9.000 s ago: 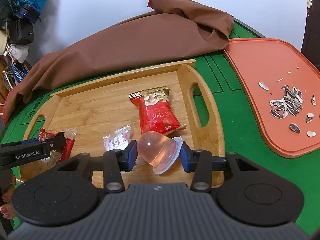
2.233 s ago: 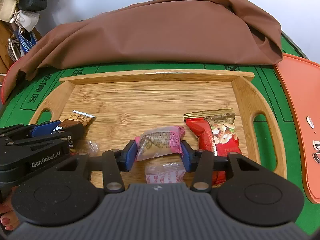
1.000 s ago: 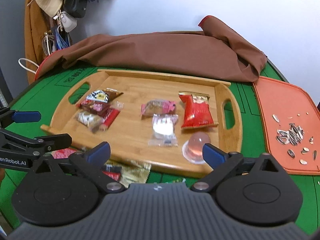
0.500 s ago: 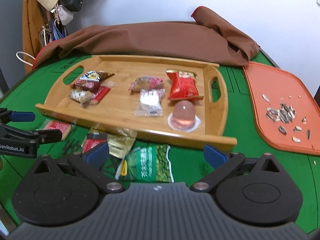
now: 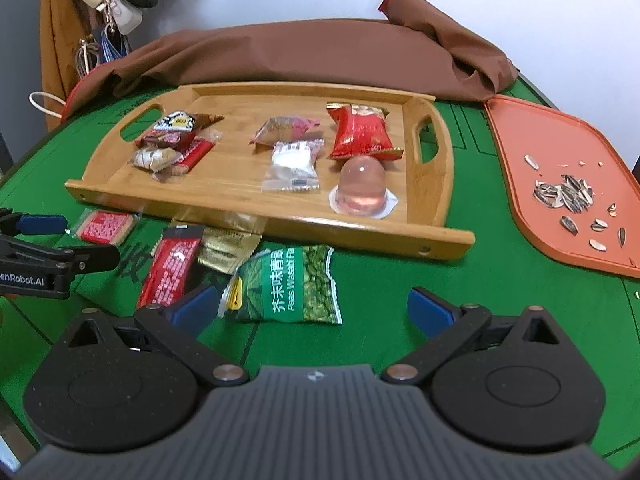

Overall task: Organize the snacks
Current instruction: 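Move both tools back over the remaining snacks beside the tray, then grasp the red biscuit pack with the left tool while the right tool grasps the green wasabi pea bag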

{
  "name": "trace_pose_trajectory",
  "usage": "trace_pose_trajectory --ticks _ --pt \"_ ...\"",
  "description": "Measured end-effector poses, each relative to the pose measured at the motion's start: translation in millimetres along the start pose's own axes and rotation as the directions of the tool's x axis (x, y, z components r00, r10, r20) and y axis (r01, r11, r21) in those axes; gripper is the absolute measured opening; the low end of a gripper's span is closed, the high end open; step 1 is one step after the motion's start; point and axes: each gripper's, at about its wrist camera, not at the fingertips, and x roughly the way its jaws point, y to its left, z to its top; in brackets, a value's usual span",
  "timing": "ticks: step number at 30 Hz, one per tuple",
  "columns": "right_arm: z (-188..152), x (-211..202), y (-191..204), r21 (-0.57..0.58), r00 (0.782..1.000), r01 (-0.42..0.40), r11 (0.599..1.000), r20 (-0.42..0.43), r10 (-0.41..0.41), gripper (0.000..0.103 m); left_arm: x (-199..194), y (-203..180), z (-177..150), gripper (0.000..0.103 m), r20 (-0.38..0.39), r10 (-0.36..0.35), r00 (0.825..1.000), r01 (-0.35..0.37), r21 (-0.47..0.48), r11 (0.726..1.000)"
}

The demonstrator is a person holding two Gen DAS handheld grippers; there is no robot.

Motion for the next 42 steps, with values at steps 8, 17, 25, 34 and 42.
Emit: trace_pose_trajectory --ticks 8,17,25,34,42 --pt "-2 8 6 -0.006 1.0 0.005 1.0 -0.006 -0.005 0.103 6 -5 5 0.103 0.012 -0.014 1.0 0.015 -0.032 0.999" --pt "-2 16 5 0.014 1.0 0.0 1.0 -0.011 0.0 0.103 11 -12 5 0.103 0.021 0.021 1.0 -0.02 -0.011 1.0" --pt "-5 18 10 -0.02 1.0 0.014 1.0 -0.003 -0.014 0.102 15 -16 5 0.103 0.014 0.056 0.998 -0.056 0.011 0.998" --pt "-6 14 14 -0.04 1.0 0.012 0.999 0.008 -0.012 0.094 16 -16 6 0.102 0.004 0.056 0.998 -0.056 0.008 0.998" --pt "-4 11 15 -0.03 1.0 0.001 1.0 0.015 -0.001 0.079 11 -14 6 0.08 0.015 0.055 0.998 -0.055 0.008 0.998"
